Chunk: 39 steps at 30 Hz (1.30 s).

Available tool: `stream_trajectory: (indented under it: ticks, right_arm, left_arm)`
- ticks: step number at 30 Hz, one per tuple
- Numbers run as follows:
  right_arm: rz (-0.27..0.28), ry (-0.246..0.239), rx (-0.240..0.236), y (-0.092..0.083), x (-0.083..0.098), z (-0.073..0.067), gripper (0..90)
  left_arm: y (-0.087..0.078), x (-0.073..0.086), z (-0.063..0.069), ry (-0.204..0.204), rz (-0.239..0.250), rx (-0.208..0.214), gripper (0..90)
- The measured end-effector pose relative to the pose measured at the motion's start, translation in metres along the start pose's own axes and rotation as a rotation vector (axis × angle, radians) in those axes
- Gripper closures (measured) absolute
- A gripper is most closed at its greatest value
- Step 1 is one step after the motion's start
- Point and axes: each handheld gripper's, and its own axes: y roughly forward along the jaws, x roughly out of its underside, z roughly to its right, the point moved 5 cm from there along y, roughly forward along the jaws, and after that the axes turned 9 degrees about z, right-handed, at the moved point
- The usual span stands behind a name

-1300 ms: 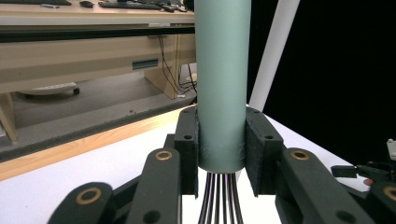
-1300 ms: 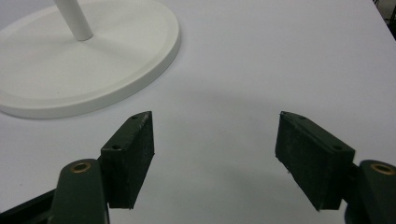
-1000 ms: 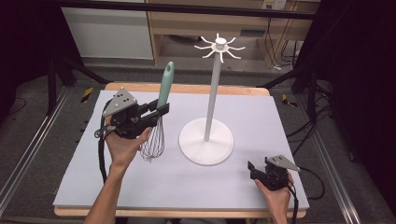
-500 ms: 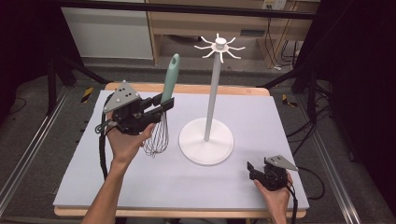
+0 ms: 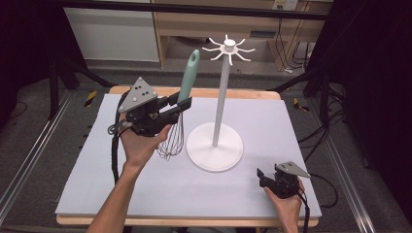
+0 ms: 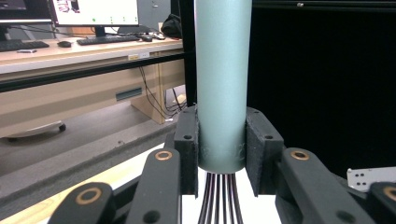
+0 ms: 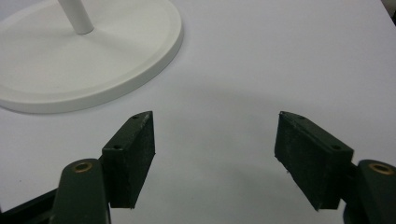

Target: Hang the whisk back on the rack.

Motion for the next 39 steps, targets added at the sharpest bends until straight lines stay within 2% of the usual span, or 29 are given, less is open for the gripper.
stream_trajectory:
  ticks: [9, 39]
  right_arm:
    - [0.004, 0.002, 0.001, -0.001, 0.000, 0.001, 29.1]
    - [0.002, 0.002, -0.001, -0.001, 0.000, 0.001, 29.1]
  left_arm:
    - [0.009, -0.003, 0.009, 0.013, -0.004, 0.007, 68.9]
    - [0.024, 0.006, 0.009, 0.011, -0.034, -0.004, 68.8]
